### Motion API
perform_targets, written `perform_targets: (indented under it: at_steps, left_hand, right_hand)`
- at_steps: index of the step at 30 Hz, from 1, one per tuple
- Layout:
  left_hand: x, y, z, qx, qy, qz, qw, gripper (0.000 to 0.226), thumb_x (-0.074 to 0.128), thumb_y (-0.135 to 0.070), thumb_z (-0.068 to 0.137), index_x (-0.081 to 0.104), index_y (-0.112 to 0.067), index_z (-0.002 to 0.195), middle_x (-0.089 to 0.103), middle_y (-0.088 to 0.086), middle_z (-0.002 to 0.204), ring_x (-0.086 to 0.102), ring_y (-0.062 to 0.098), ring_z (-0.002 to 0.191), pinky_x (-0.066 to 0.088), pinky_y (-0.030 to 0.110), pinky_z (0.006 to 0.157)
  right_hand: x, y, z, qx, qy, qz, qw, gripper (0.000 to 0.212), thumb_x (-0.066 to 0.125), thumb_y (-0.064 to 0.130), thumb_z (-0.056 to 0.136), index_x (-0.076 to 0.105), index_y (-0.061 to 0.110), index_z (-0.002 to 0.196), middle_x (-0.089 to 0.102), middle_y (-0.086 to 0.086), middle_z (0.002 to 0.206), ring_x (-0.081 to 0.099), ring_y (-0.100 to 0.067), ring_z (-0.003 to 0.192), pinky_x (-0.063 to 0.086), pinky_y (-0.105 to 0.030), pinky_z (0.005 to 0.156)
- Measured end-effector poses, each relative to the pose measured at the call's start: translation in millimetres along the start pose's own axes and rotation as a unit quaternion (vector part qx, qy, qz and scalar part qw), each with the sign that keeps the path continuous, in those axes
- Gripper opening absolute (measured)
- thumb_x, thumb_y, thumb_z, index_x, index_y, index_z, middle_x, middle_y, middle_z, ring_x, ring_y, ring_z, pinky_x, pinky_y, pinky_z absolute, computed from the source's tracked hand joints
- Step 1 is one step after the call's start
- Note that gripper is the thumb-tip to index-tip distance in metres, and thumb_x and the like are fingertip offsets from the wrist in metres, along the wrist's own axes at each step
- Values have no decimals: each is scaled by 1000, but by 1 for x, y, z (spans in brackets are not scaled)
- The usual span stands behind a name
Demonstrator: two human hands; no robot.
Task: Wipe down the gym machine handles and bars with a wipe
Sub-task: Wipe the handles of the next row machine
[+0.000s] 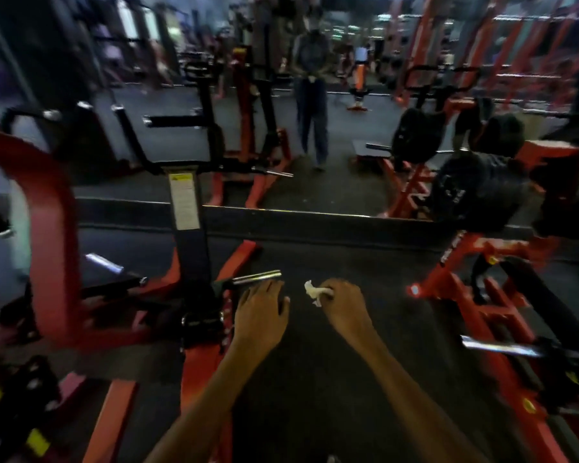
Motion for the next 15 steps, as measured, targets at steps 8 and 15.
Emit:
perform_targets:
  at_steps: [8, 15]
  left_hand:
    - [-30, 59, 125, -139, -120, -12, 983, 36, 55, -25, 95, 57, -13, 129, 58, 4, 133, 51, 21, 125, 35, 35, 108]
    - [-53, 121, 209, -208, -174, 13, 962, 32, 55, -23, 93, 60, -14, 123, 62, 2, 125, 54, 22, 119, 37, 35, 100]
  right_hand:
    - [21, 59, 190, -158, 37, 42, 986, 6, 64, 13, 81, 67, 8, 83, 68, -7, 83, 64, -22, 79, 50, -42, 73]
    - [60, 133, 312, -247, 71, 86, 963, 8, 63, 11, 80, 68, 6, 81, 70, -9, 80, 66, -23, 77, 50, -35, 71]
Point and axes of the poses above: each hand's wrist, its own z-axis towards the middle knuckle, its own x-axis out of the palm, y = z × x, the point moved 8 cm from there along z, towards the middle knuckle
